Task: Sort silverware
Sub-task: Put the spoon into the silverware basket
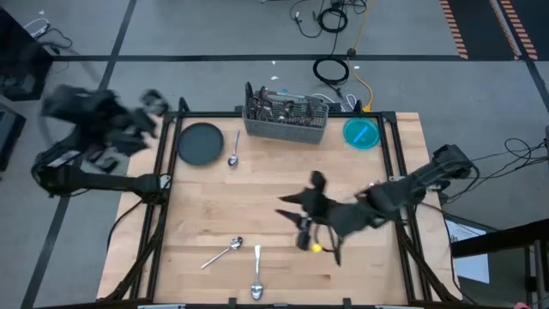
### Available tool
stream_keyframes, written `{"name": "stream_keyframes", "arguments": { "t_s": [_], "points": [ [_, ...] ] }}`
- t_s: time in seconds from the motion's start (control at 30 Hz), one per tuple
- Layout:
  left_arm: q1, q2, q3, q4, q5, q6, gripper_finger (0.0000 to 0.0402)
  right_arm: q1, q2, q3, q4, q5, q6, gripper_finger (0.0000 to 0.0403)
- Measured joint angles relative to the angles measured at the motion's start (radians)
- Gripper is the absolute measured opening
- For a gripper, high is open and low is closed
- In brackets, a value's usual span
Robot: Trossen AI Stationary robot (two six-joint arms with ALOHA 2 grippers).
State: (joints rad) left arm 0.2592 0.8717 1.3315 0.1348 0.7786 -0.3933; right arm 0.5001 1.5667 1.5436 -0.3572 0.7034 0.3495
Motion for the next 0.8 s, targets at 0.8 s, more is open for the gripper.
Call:
{"name": "stream_keyframes", "arguments": {
  "t_s": [0.8],
  "points": [
    [-0.012, -0.136, -0.002, -0.501, -0.224, 0.114, 0.0086, -0.110, 0.512, 0.133, -0.083, -0.680, -0.620, 0.0130]
  ]
}}
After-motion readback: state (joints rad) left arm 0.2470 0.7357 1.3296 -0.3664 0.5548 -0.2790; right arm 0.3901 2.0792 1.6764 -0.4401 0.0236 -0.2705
